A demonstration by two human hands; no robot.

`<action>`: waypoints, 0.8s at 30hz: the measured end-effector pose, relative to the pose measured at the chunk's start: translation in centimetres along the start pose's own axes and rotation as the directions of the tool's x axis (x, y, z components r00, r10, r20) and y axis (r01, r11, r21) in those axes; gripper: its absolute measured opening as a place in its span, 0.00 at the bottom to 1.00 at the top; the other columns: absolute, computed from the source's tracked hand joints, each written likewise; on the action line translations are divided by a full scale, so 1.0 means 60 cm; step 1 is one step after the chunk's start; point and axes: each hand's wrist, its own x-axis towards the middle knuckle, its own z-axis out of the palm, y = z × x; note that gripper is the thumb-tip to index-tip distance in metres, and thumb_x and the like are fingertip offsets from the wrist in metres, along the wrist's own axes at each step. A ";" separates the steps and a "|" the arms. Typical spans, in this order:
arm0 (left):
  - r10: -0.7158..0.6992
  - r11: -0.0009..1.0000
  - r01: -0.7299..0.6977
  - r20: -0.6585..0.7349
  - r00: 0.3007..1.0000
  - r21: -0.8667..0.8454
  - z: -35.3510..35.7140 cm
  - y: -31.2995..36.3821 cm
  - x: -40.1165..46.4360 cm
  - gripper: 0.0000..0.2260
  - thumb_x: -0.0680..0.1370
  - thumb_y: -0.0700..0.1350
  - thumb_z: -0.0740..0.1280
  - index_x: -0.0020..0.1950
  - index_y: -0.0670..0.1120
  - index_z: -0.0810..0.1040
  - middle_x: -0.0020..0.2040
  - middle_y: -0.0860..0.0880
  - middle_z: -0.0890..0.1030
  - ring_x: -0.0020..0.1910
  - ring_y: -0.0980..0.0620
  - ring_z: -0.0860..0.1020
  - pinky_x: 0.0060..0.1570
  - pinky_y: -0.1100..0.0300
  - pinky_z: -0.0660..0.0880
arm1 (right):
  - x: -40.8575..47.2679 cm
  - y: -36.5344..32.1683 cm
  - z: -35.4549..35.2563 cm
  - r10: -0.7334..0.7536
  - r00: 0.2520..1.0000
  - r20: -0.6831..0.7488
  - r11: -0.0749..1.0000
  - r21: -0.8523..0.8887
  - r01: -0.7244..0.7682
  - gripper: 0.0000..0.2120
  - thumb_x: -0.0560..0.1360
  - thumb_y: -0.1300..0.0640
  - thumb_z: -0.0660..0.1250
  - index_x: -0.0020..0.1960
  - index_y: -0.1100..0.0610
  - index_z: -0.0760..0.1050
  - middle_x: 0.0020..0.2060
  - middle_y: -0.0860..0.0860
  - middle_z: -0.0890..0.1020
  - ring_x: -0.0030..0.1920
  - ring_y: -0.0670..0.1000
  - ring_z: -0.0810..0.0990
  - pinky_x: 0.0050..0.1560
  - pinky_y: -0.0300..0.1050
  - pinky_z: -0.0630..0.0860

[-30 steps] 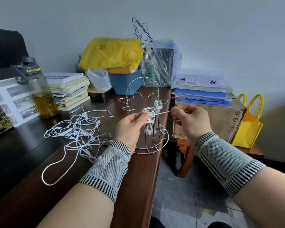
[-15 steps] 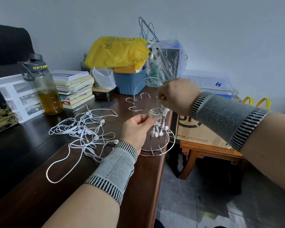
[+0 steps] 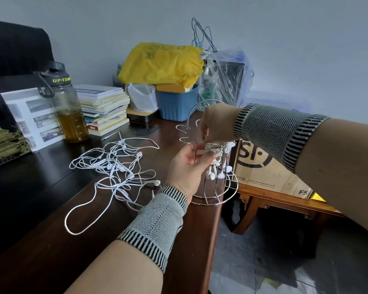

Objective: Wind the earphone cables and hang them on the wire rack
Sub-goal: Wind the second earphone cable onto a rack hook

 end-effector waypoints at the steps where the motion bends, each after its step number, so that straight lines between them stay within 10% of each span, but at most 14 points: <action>1: 0.010 1.000 -0.010 0.001 1.000 0.001 0.001 -0.001 -0.001 0.10 0.74 0.41 0.73 0.53 0.45 0.78 0.39 0.59 0.83 0.37 0.69 0.79 0.33 0.75 0.70 | 0.002 0.000 0.001 0.001 1.000 0.015 1.000 -0.029 -0.001 0.11 0.78 0.53 0.64 0.55 0.54 0.82 0.42 0.47 0.78 0.48 0.50 0.80 0.50 0.42 0.78; 13: 0.021 1.000 -0.021 0.017 1.000 0.023 -0.001 -0.001 0.004 0.05 0.75 0.39 0.72 0.46 0.48 0.79 0.39 0.57 0.83 0.36 0.68 0.79 0.32 0.75 0.69 | -0.015 0.032 0.001 0.056 0.975 -0.214 0.983 0.183 -0.017 0.10 0.75 0.51 0.69 0.51 0.56 0.83 0.44 0.52 0.84 0.45 0.51 0.81 0.51 0.48 0.79; 18: 0.016 0.999 -0.015 -0.003 1.000 0.043 -0.001 -0.004 0.007 0.05 0.75 0.40 0.72 0.47 0.48 0.80 0.42 0.54 0.82 0.36 0.67 0.79 0.32 0.74 0.70 | -0.074 0.060 0.006 0.143 0.910 -0.390 0.944 0.329 -0.007 0.11 0.75 0.52 0.69 0.44 0.60 0.83 0.34 0.55 0.82 0.34 0.48 0.79 0.36 0.39 0.72; 24: 0.014 0.999 -0.013 -0.028 1.000 0.038 0.002 -0.002 0.002 0.05 0.75 0.38 0.71 0.46 0.48 0.80 0.39 0.55 0.81 0.33 0.67 0.78 0.31 0.74 0.70 | -0.111 0.093 0.027 0.238 0.936 -0.259 0.836 0.545 -0.062 0.05 0.72 0.53 0.72 0.44 0.53 0.84 0.30 0.47 0.81 0.29 0.43 0.75 0.32 0.32 0.71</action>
